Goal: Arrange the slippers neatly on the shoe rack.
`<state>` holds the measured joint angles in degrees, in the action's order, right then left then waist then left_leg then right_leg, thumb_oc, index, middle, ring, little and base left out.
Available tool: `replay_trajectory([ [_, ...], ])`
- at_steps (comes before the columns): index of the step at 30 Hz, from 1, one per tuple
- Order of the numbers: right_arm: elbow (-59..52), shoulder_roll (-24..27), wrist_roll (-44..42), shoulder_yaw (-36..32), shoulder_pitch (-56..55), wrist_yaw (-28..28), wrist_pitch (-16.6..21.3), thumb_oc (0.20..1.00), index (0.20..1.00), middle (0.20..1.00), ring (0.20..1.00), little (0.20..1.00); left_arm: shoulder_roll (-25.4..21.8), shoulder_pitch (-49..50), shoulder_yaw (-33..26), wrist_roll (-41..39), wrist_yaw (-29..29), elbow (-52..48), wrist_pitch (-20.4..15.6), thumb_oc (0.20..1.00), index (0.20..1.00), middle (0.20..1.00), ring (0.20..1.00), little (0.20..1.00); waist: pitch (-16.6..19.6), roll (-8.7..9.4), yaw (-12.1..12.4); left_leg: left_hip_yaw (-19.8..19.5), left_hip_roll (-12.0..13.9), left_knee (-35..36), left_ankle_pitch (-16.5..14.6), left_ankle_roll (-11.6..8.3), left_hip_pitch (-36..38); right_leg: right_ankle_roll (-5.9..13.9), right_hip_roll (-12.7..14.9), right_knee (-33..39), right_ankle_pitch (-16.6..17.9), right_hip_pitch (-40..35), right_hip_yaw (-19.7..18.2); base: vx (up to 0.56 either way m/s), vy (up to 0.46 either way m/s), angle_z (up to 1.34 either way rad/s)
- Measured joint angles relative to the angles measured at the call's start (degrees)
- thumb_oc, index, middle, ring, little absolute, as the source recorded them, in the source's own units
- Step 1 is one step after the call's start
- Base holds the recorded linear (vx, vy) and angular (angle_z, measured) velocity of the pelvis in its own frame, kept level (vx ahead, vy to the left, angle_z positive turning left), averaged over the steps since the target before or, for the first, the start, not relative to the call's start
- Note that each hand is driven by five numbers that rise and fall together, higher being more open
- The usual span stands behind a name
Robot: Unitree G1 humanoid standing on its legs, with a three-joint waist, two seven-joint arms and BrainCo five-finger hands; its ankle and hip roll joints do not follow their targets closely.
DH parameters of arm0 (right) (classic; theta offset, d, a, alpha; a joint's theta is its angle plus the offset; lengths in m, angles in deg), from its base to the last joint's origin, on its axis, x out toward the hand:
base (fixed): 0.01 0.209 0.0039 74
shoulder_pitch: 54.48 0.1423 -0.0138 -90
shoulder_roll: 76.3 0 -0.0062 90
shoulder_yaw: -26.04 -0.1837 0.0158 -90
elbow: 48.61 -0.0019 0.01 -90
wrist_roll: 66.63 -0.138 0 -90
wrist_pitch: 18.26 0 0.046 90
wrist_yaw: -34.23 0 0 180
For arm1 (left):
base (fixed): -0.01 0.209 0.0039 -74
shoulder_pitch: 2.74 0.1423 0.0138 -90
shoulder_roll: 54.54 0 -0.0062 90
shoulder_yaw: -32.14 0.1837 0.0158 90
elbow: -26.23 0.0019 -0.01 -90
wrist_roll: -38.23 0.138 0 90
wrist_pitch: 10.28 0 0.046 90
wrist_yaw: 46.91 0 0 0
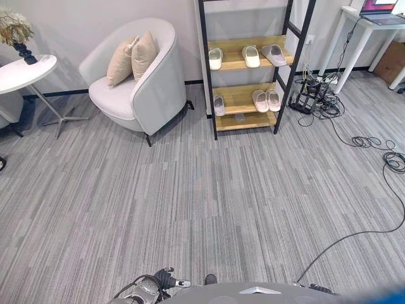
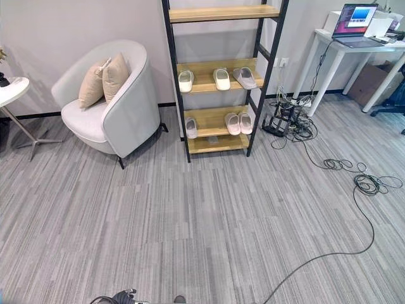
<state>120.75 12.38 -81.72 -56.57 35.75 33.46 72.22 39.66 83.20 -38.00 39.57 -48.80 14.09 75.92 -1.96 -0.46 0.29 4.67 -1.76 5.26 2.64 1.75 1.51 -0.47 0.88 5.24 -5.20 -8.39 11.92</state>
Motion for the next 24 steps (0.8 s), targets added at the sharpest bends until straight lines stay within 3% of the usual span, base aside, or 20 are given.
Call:
replay_trajectory([
  [9,-1.32,-0.05,-0.08,0.17,0.36,0.84,0.16,1.0,1.0,1.0,1.0,1.0,-0.01,-1.02,2.59,0.28,2.41,-5.62,-0.93,1.0,1.0,1.0,1.0,1.0,-1.67,-0.24,-0.65,0.2,0.71,-0.32,0.17,-0.29,-0.52,-0.4,-0.65,0.26,0.04,0.31,-0.13,0.03,-0.113,-0.01],
  [12,-2.09,0.48,-0.04,2.45,0.85,1.18,1.26,1.0,1.0,1.0,1.0,1.0,0.35,-1.66,4.85,0.41,2.45,-5.7,-1.44,1.0,1.0,1.0,1.0,1.0,-2.2,-0.77,-1.03,0.65,1.44,-0.32,0.03,-0.99,-0.54,-1.12,-1.22,-0.64,-1.01,1.16,-0.59,0.04,-0.22,-0.12],
  [14,-1.35,0.61,0.04,2.49,0.66,1.08,1.67,1.0,1.0,1.0,1.0,1.0,0.11,-2.02,4.71,0.24,2.44,-5.78,-1.54,1.0,1.0,1.0,1.0,1.0,-3.45,-1.5,-1.17,1.5,2.73,-2.69,-0.98,-2.85,-1.57,-2.14,-1.73,-7.35,-4.65,4.5,-1.54,0.0,-0.287,-0.26],
  [15,-0.53,0.04,0.13,2.66,1.18,0.92,1.65,1.0,1.0,1.0,1.0,1.0,-0.88,-3.33,4.65,-0.18,2.44,-5.79,-1.68,1.0,1.0,1.0,1.0,1.0,-4.65,-0.17,-0.28,1.97,3.04,-7.89,-1.82,-4.11,-4.82,-4.05,-1.27,-11.47,-6.17,7.48,-2.02,0.03,-0.226,-0.1],
  [16,0.42,-0.28,0.85,3.15,1.55,0.79,1.43,1.0,1.0,1.0,1.0,1.0,-1.69,-5.32,4.64,-0.31,2.28,-5.72,-1.56,1.0,1.0,1.0,1.0,1.0,-6.43,2.05,-0.4,1.24,3.02,-18.58,-1.68,-4.31,-11.07,-5.36,-0.68,-12.87,-6.03,9.03,-1.89,0.12,-0.163,-0.11],
  [18,1.74,0.83,2.78,7.26,2.18,0.75,0.63,1.0,1.0,1.0,1.0,1.0,-2.59,-6.65,4.75,-0.33,2.26,-7.35,-1.84,1.0,1.0,1.0,1.0,1.0,-8.62,2.67,0.73,-0.05,4.19,-38.17,-1.28,-4.44,-21.85,-6.06,-1.63,-12.34,-6.01,7.08,-2.41,0.1,-0.019,-0.07],
  [19,1.63,1.93,3.62,8.61,2.41,0.76,0.49,1.0,1.0,1.0,1.0,1.0,-2.67,-6.94,4.72,-0.57,2.33,-8.16,-2.23,1.0,1.0,1.0,1.0,1.0,-9.56,2.11,0.51,-2.25,3.86,-39.87,-1.28,-4.47,-24.63,-5.51,-2.15,-11.57,-5.97,6.23,-2.59,0.26,0.086,-0.28],
  [21,1.4,2.71,3.86,8.22,3.44,0.88,0.53,1.0,1.0,1.0,1.0,1.0,-2.59,-5.83,4.44,-0.67,2.74,-8.56,-2.95,1.0,1.0,1.0,1.0,1.0,-9.81,1.64,0.67,-3.88,2.61,-29.26,-0.87,-5.13,-24.51,-5.74,-3.0,-9.46,-5.08,3.65,-3.96,0.33,0.128,-0.3],
  [22,0.84,2.61,3.19,6.57,3.76,1.01,0.54,1.0,1.0,1.0,1.0,1.0,-2.55,-5.59,3.63,-0.71,3.77,-8.07,-3.49,1.0,1.0,1.0,1.0,1.0,-9.33,2.1,1.17,-5.26,2.48,-17.57,-0.24,-5.65,-23.87,-4.48,-3.6,-6.02,-4.69,2.54,-4.54,0.27,0.139,-0.34],
  [23,0.44,2.59,2.9,6.37,5.1,1.11,0.83,1.0,1.0,1.0,1.0,1.0,-2.08,-5.6,1.98,-0.72,4.57,-7.02,-3.64,1.0,1.0,1.0,1.0,1.0,-9.56,2.21,2.36,-5.31,2.52,-8.66,0.34,-4.71,-22.37,-3.77,-4.48,-4.05,-3.79,1.8,-6.05,0.29,0.161,-0.64],
  [24,0.39,2.2,2.95,6.82,6.72,1.2,1.25,1.0,1.0,1.0,1.0,1.0,-2.45,-4.84,0.02,-1.31,4.85,-6.06,-4.01,1.0,1.0,1.0,1.0,1.0,-9.52,2.97,3.4,-5.37,2.52,-8.62,0.54,-4.28,-22.37,-3.63,-5.26,-3.04,-3.79,0.65,-7.4,0.38,0.237,-0.71],
])
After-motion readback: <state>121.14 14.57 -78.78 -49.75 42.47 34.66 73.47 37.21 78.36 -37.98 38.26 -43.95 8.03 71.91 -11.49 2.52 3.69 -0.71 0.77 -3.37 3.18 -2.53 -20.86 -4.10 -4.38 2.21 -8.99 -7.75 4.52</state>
